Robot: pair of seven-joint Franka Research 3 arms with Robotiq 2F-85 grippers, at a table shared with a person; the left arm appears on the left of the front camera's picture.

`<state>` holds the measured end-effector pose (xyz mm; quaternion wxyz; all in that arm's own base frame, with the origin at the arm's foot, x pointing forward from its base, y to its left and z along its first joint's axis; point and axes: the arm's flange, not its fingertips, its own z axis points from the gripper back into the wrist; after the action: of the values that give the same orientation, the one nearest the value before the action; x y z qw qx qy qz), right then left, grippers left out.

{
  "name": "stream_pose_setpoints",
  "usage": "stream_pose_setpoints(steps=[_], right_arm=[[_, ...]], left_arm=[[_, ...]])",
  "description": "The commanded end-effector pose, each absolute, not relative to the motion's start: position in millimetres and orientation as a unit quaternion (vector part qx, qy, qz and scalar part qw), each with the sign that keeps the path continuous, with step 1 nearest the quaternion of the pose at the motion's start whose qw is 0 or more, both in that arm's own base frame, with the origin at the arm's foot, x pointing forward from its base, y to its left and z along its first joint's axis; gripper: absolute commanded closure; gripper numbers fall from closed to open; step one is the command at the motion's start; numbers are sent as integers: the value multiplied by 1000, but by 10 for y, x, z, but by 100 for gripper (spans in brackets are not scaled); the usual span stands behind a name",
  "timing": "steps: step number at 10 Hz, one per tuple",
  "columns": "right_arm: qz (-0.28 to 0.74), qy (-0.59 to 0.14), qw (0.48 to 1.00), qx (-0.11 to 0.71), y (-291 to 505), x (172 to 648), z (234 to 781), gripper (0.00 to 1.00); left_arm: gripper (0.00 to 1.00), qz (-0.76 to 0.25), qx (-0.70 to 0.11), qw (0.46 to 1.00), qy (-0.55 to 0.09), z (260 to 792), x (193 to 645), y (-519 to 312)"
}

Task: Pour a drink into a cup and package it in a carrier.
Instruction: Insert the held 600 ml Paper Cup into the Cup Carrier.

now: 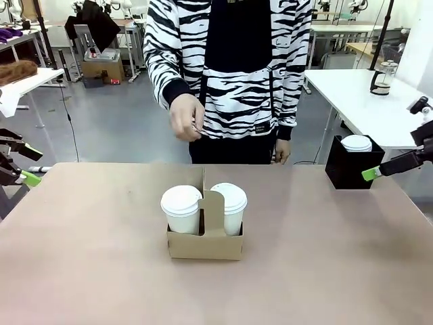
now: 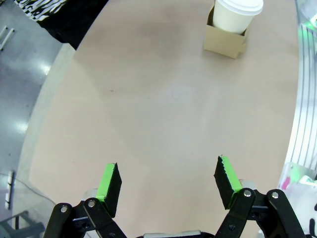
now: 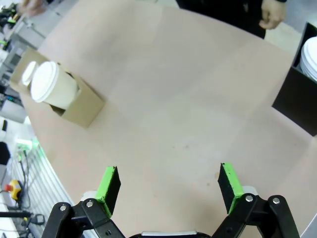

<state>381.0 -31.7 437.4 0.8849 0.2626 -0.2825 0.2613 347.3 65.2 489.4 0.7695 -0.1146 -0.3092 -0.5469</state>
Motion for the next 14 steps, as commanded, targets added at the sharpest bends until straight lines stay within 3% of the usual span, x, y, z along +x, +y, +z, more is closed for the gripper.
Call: stream_pose_setpoints(steps=[1,14], right_arm=[[264,-285,885,256,-324,3819,4338,0],[264,-285,885,256,-324,3819,4338,0]], left_arm=[[6,-546,-123,766,-315,4900,3479,651],[6,-546,-123,766,-315,4900,3479,651]])
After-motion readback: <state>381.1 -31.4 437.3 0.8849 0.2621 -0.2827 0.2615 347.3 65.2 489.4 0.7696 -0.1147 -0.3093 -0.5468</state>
